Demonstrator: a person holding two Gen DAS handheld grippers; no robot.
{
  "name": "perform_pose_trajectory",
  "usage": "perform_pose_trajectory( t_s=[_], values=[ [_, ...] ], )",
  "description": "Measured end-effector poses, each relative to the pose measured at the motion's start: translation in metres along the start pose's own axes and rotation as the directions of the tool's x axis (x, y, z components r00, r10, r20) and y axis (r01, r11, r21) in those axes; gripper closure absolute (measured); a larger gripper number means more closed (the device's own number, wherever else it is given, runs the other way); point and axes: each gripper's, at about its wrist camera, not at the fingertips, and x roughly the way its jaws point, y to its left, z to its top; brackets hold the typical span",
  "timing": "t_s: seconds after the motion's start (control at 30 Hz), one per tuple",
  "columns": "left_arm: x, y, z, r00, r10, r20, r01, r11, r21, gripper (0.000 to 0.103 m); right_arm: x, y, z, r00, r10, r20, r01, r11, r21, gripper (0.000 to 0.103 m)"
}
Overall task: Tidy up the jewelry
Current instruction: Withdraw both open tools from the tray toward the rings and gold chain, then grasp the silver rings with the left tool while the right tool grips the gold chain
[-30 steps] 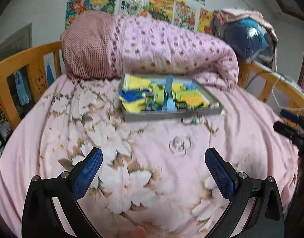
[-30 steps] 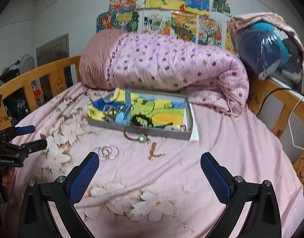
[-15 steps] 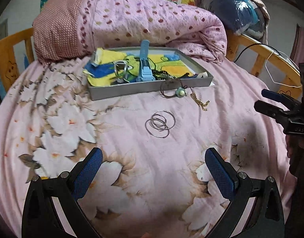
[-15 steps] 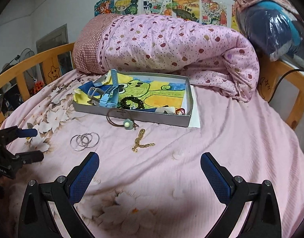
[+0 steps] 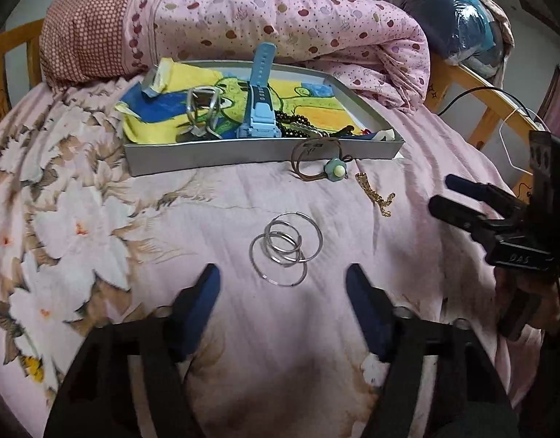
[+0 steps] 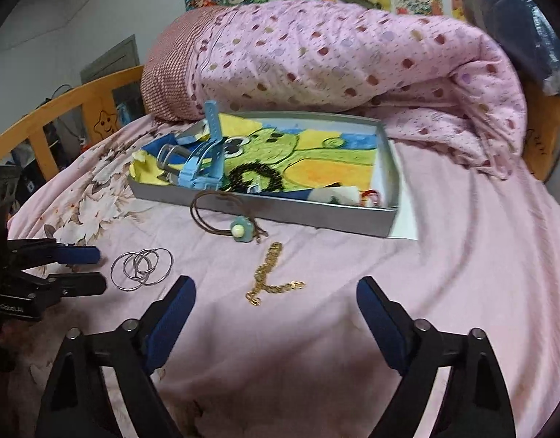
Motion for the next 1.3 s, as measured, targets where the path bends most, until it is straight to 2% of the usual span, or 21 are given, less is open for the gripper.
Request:
perform_pose_trajectory(
  t_s=[0.07,0.17,0.27,0.47,0.77,0.93,1.03,1.3],
  values=[
    [0.005,0.001,0.002,1.000,-0.011,-0.012,0.011,1.000,-0.001,0.054,0.011,0.000,0.002,1.000,0.027,-0.015,-0.027,1.000,-0.006,0.033],
    [0.013,0.002,0.004,1.000,-0.010,-0.028,0.010,1.000,-0.004,0.064,0.027,0.000,0.006,0.997,0.069,-0.040,-0.069,0.997,-0.016,0.049],
    [0.020,0.007,0.003,0.999,0.004,-0.055,-0.005,1.000,-0.014,0.070,0.040,0.001,0.009,0.992,0.105,-0.070,-0.107,0.994,-0.016,0.056],
    [0.026,0.009,0.004,0.998,0.018,-0.062,-0.019,1.000,-0.009,0.071,0.058,-0.002,0.010,0.983,0.119,-0.140,-0.120,0.993,0.003,0.062],
    [0.031,0.003,0.004,0.996,0.049,-0.074,-0.047,0.998,0.029,0.072,0.056,-0.006,0.006,0.984,0.090,-0.151,-0.089,0.996,0.017,0.075],
    [0.031,0.004,0.005,0.994,0.081,-0.074,-0.080,0.997,0.022,0.085,0.053,0.000,0.004,0.984,0.080,-0.160,-0.082,0.997,-0.010,0.081],
    [0.030,0.009,0.006,0.993,0.083,-0.082,-0.083,0.997,0.007,0.091,0.053,0.004,0.003,0.981,0.091,-0.170,-0.095,0.995,-0.019,0.091],
    [0.023,0.006,0.004,0.992,0.083,-0.092,-0.084,0.996,-0.003,0.100,0.049,0.019,-0.002,0.972,0.125,-0.199,-0.135,0.990,-0.039,0.092]
  ],
)
